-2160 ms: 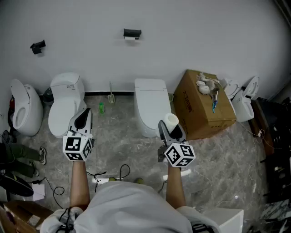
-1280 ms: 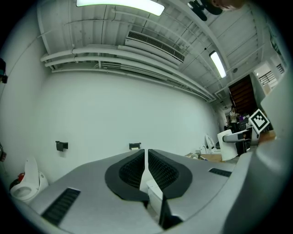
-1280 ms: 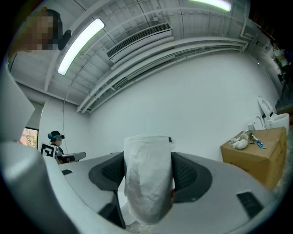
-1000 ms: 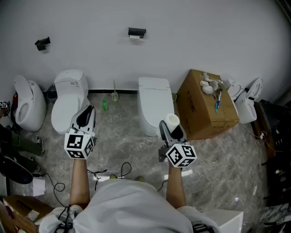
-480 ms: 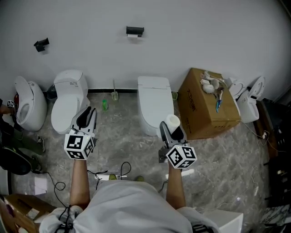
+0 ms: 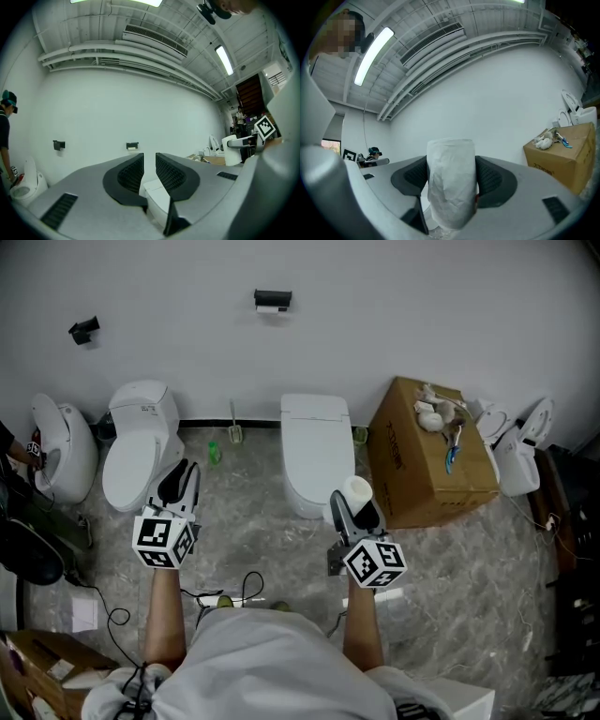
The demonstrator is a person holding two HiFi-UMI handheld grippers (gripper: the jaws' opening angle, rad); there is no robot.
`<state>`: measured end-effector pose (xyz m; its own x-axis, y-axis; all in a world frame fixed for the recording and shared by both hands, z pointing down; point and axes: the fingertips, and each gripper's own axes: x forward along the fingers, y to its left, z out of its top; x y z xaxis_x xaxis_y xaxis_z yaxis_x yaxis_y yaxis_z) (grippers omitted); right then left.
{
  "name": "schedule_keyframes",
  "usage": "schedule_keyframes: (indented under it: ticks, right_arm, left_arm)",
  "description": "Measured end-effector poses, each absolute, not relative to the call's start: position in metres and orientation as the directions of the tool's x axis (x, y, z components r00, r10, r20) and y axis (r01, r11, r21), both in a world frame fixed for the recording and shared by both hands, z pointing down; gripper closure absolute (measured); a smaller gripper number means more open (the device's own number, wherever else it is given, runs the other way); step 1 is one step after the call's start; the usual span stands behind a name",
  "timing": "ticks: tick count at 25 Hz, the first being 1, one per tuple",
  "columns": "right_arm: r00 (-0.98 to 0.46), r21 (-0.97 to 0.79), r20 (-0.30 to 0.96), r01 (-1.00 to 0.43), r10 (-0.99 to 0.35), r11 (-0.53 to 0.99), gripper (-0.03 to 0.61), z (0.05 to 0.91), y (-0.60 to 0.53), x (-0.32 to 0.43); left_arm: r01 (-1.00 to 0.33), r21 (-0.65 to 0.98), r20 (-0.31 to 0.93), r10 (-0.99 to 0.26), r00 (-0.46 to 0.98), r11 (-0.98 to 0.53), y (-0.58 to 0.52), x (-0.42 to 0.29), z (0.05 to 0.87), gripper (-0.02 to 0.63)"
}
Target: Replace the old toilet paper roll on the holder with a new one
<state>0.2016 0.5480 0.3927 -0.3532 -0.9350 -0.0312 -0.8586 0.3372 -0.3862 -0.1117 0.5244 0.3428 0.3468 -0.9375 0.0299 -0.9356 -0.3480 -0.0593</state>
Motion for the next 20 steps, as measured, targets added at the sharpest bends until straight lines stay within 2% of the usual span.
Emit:
schedule_keyframes:
  ticks: [7,20]
  right_arm:
    - [-0.378,-0.402,-0.038,-0.842,-0.925,0.36,0.278,0.4,0.53,0.231]
    - [-0.394,-0.4,-0.032,-0.837,-0.919,0.373,0.278,0.416,0.488,0.245]
  left_arm:
    - [-0.938,-0.069,0.023,-0.94,0.339,-0.34,0.514,-0.076,0.344,0.541]
    - [-0.941,-0.073,0.032,-0.943,0.33,-0.332,0.477,-0.058,0.358,0.541]
